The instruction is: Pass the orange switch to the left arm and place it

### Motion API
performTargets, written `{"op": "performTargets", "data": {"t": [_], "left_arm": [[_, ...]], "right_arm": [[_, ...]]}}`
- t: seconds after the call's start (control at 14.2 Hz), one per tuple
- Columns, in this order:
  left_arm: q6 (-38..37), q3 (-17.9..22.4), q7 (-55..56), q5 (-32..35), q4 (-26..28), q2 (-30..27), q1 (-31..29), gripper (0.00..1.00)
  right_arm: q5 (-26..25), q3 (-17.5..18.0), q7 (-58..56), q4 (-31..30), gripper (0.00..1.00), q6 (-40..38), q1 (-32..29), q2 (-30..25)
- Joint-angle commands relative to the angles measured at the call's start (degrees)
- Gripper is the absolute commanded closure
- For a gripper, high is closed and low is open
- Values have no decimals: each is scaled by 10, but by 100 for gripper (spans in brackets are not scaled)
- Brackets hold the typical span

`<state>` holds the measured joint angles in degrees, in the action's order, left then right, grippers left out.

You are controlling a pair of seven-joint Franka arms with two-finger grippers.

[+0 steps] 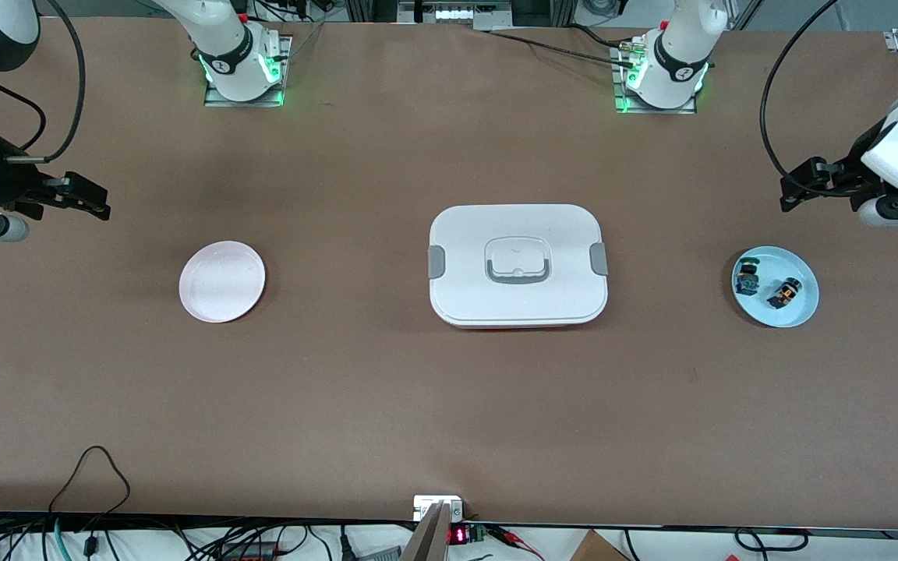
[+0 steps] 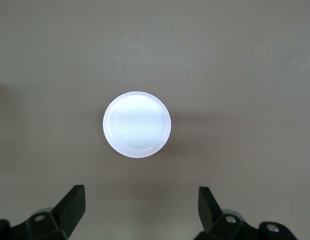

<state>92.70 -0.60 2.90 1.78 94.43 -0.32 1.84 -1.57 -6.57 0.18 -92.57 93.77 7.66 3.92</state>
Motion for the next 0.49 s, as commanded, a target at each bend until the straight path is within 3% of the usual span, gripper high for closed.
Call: {"op": "performTargets", "data": {"t": [0.0, 0.42], "left_arm": [[5, 13, -4, -14, 19, -14, 9, 0], [1, 10, -5, -17, 15, -9, 5, 0]], "right_arm": [[8, -3, -9, 3, 0, -10, 2, -8], [8, -2, -10, 3, 0, -10, 3, -8]]}}
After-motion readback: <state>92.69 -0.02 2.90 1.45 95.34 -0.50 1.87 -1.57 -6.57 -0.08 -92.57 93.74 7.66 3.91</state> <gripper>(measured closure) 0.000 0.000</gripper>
